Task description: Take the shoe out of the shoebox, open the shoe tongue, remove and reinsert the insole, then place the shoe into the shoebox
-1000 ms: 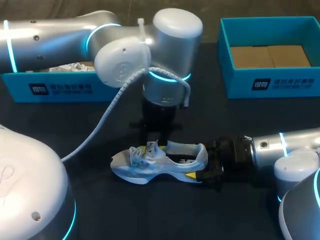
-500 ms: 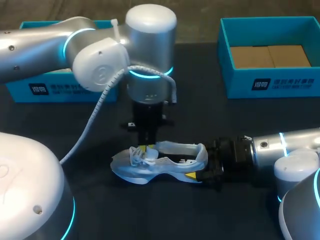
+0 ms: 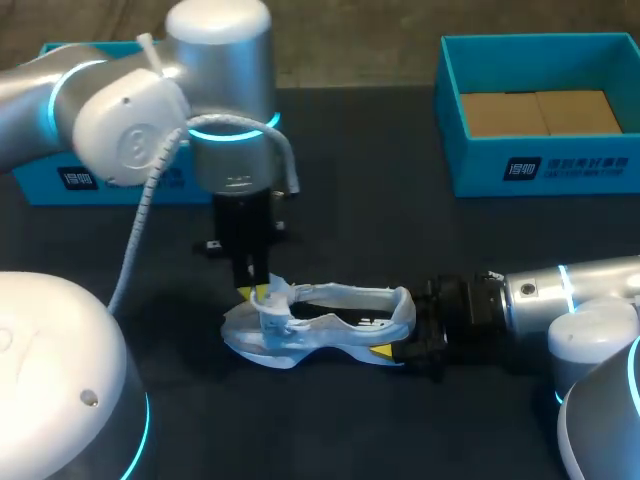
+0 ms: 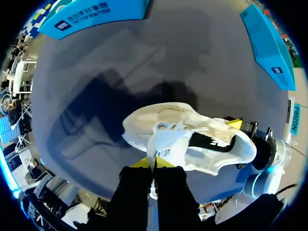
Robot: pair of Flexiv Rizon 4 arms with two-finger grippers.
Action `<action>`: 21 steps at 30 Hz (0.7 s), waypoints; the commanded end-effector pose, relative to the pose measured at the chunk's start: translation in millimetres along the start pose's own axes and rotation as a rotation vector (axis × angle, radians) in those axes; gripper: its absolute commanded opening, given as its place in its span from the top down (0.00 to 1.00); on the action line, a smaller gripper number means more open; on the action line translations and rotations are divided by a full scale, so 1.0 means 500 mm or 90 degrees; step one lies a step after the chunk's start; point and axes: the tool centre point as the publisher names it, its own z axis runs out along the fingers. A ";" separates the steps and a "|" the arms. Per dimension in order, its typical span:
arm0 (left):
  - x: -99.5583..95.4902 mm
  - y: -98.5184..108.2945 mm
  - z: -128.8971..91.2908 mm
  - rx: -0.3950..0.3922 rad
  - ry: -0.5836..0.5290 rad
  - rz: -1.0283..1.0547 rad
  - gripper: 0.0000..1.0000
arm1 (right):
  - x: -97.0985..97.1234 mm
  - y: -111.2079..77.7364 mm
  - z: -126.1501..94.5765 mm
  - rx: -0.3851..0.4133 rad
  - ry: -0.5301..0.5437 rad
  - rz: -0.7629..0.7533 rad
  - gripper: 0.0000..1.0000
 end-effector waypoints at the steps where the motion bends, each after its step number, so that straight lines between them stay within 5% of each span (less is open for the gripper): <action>1: -0.038 -0.019 0.023 -0.024 0.272 -0.001 1.00 | 0.001 0.002 0.002 0.003 0.000 0.001 1.00; 16: -0.084 -0.014 0.087 -0.023 0.289 0.023 1.00 | 0.001 0.002 0.002 0.003 0.000 0.001 1.00; 17: -0.087 -0.013 0.088 -0.023 0.288 0.024 0.95 | 0.001 0.002 0.002 0.003 0.000 0.001 1.00; 18: -0.091 -0.011 0.087 -0.020 0.286 0.025 0.70 | 0.001 0.002 0.002 0.003 0.000 0.001 1.00; 20: -0.099 -0.004 0.079 -0.010 0.285 0.030 0.52 | 0.001 0.002 0.002 0.003 0.000 0.001 1.00; 21: -0.103 0.000 0.073 -0.002 0.286 0.033 0.27 | 0.001 0.002 0.002 0.003 0.000 0.001 1.00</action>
